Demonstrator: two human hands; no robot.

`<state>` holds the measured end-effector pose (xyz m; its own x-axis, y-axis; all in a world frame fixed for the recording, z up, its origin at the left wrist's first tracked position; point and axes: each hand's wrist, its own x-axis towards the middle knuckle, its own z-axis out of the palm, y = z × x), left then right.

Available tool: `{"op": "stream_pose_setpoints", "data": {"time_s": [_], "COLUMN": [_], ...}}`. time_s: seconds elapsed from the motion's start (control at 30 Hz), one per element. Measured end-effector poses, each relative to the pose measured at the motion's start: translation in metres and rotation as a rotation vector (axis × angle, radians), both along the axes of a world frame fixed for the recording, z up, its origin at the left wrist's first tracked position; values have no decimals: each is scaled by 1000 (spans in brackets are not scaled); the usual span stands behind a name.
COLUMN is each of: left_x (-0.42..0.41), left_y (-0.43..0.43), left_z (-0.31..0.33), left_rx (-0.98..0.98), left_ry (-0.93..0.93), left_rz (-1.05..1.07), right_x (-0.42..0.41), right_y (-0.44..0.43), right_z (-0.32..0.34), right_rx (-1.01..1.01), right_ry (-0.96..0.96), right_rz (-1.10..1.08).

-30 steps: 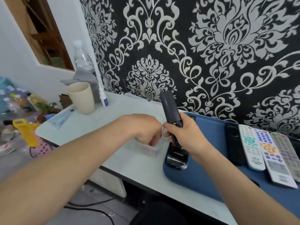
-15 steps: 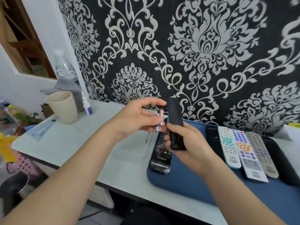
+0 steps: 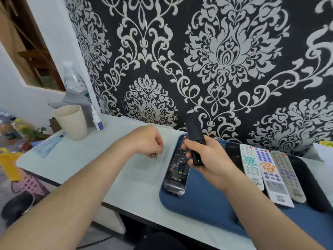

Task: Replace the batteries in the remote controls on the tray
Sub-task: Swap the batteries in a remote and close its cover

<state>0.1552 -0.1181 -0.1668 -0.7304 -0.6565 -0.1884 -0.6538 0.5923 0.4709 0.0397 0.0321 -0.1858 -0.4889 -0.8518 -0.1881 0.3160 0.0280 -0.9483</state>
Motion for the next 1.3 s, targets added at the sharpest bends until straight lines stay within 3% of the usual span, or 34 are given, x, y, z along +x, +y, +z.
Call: {"op": "stream_pose_setpoints", "data": {"time_s": [0.07,0.17,0.27,0.4,0.63,1.0,1.13,1.3], "left_x": [-5,-13,-21,-27,-9,4,12,22], "left_y": [1,-8,-20,-28,-34,-23,-36,-24], "left_z": [-7,-15,-18,-12,-7,-14,-4,15], "left_rx": [-58,56,182,195,-157,-364,-249,475], "left_ry": [-148,-264,-322,-363,-438,-286,-52,646], "left_rz": [-88,-166,-177,-217,-379,-564,-386,-8], "right_x": [1,1,2,6,8,15,15,15], "right_y": [-10,-24,-40,-58,-71,-70,-63,-48], "right_z": [-1,0,-1,1,1,-7,-7,0], "right_rx": [6,32,60,84,98,110,102,16], "right_ry": [12,38,80,138,187,149,9,-178], "right_rz": [18,44,68,95,113,110,64,55]}}
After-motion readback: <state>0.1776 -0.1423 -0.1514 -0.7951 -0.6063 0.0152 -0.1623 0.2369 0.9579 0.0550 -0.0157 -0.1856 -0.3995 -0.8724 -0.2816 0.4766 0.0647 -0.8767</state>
